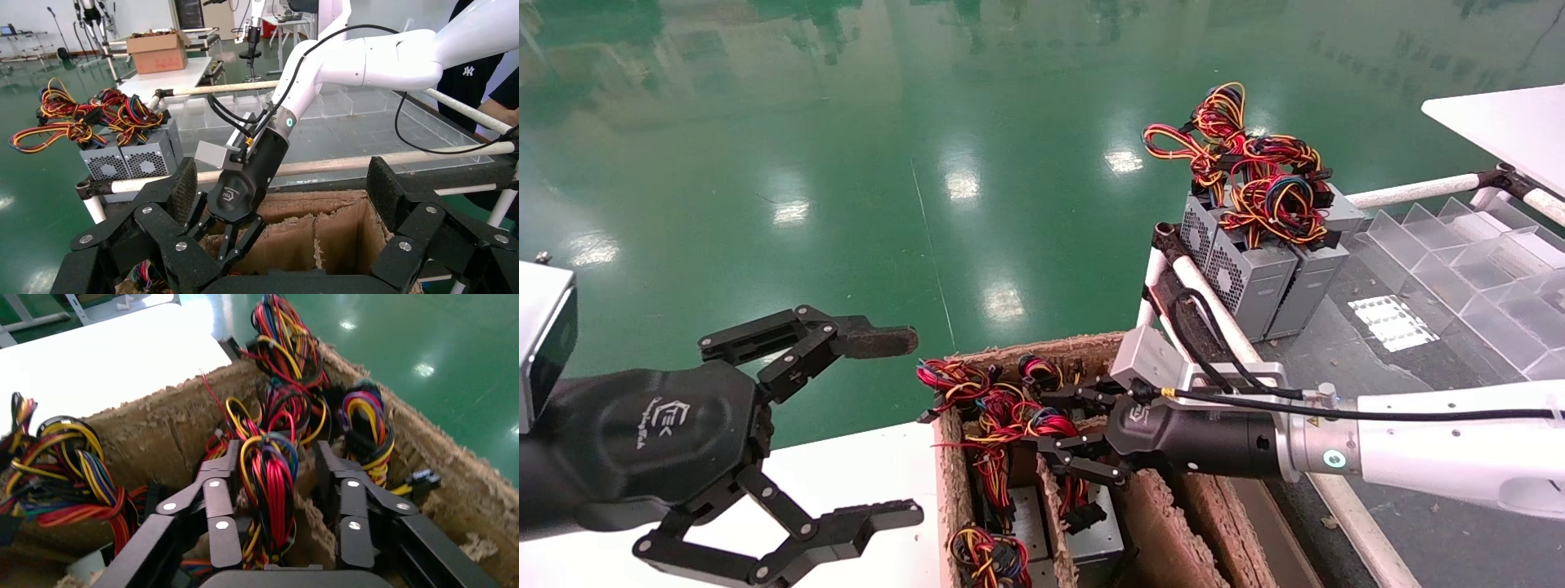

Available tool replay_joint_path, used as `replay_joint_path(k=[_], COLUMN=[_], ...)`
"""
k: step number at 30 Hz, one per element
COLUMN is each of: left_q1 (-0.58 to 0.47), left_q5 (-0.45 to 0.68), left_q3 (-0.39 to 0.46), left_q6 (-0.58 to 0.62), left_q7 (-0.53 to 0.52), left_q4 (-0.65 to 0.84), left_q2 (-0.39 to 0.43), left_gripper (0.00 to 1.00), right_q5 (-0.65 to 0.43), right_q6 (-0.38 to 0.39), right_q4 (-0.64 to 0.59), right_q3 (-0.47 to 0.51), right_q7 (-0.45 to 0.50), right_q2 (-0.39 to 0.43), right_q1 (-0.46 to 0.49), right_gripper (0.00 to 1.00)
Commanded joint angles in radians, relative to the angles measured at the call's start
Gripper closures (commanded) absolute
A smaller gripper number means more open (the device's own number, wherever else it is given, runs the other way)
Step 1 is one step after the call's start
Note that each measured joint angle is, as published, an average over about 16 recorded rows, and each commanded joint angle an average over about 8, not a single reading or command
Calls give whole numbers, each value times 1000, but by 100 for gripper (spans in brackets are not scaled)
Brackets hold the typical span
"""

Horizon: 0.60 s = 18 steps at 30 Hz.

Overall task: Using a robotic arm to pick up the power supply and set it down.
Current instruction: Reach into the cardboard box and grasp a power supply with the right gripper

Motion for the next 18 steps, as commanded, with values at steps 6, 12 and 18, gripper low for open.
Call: replay_joint_path(k=[6, 12, 18], left_q1=[0, 0, 0], left_q5=[0, 0, 0], left_q3=[0, 0, 0], left_q6=[0, 0, 0], left_q7=[0, 0, 0], left_q4=[0, 0, 0], left_q2=[0, 0, 0], left_gripper=[0, 0, 0], right_q5=[8, 37, 86], right_q6=[-8, -21, -44], right_q4=[-16, -14, 10], right_q3=[5, 23, 51], right_q7=[-26, -51, -49], right_q2=[6, 23, 54], right_q1=[-7, -18, -33], right_gripper=[100, 100, 100])
